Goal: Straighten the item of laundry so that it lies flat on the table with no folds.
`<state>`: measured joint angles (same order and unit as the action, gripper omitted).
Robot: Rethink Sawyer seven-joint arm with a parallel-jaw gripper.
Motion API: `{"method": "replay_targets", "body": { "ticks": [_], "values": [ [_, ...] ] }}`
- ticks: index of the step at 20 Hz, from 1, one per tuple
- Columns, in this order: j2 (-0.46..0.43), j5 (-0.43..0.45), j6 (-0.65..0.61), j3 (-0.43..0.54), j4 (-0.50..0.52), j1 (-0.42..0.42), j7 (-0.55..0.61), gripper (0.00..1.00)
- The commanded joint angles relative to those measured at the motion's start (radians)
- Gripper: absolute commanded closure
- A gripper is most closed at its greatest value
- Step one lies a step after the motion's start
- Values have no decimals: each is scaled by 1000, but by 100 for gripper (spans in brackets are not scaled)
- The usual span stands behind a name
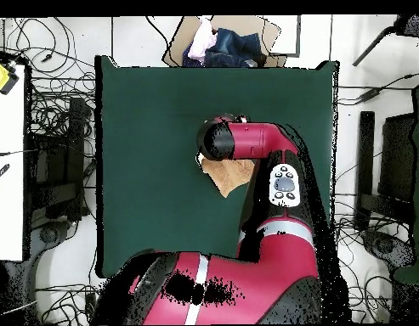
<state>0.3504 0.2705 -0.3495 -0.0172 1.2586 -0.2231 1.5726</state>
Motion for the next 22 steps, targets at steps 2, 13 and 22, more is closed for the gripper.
{"method": "replay_targets", "body": {
  "ticks": [2, 13, 22],
  "values": [
    [-16, 61, 55, 6, 132, 12, 104, 0],
    [32, 51, 74, 53, 225, -44, 87, 0],
    [48, 23, -14, 40, 250, -39, 86, 0]
  ]
}}
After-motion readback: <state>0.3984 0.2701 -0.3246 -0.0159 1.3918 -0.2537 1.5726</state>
